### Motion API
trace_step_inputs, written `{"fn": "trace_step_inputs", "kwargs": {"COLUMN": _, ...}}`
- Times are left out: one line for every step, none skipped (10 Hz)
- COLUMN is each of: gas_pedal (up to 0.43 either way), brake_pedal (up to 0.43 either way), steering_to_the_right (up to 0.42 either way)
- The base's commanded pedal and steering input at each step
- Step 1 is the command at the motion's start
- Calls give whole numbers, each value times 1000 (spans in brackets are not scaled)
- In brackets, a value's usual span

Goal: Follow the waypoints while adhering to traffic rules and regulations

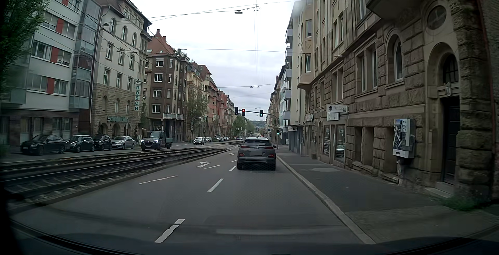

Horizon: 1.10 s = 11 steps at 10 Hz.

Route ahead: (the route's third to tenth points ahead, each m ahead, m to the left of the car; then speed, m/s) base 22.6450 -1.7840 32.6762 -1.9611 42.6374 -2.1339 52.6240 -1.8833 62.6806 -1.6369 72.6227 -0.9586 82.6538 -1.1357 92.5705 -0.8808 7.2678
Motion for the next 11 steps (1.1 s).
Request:
{"fn": "trace_step_inputs", "kwargs": {"gas_pedal": 98, "brake_pedal": 0, "steering_to_the_right": 3}}
{"fn": "trace_step_inputs", "kwargs": {"gas_pedal": 98, "brake_pedal": 0, "steering_to_the_right": 5}}
{"fn": "trace_step_inputs", "kwargs": {"gas_pedal": 98, "brake_pedal": 0, "steering_to_the_right": 5}}
{"fn": "trace_step_inputs", "kwargs": {"gas_pedal": 98, "brake_pedal": 0, "steering_to_the_right": 5}}
{"fn": "trace_step_inputs", "kwargs": {"gas_pedal": 87, "brake_pedal": 0, "steering_to_the_right": 5}}
{"fn": "trace_step_inputs", "kwargs": {"gas_pedal": 67, "brake_pedal": 0, "steering_to_the_right": 4}}
{"fn": "trace_step_inputs", "kwargs": {"gas_pedal": 59, "brake_pedal": 0, "steering_to_the_right": 3}}
{"fn": "trace_step_inputs", "kwargs": {"gas_pedal": 59, "brake_pedal": 0, "steering_to_the_right": 4}}
{"fn": "trace_step_inputs", "kwargs": {"gas_pedal": 59, "brake_pedal": 0, "steering_to_the_right": 4}}
{"fn": "trace_step_inputs", "kwargs": {"gas_pedal": 59, "brake_pedal": 0, "steering_to_the_right": 3}}
{"fn": "trace_step_inputs", "kwargs": {"gas_pedal": 59, "brake_pedal": 0, "steering_to_the_right": 3}}
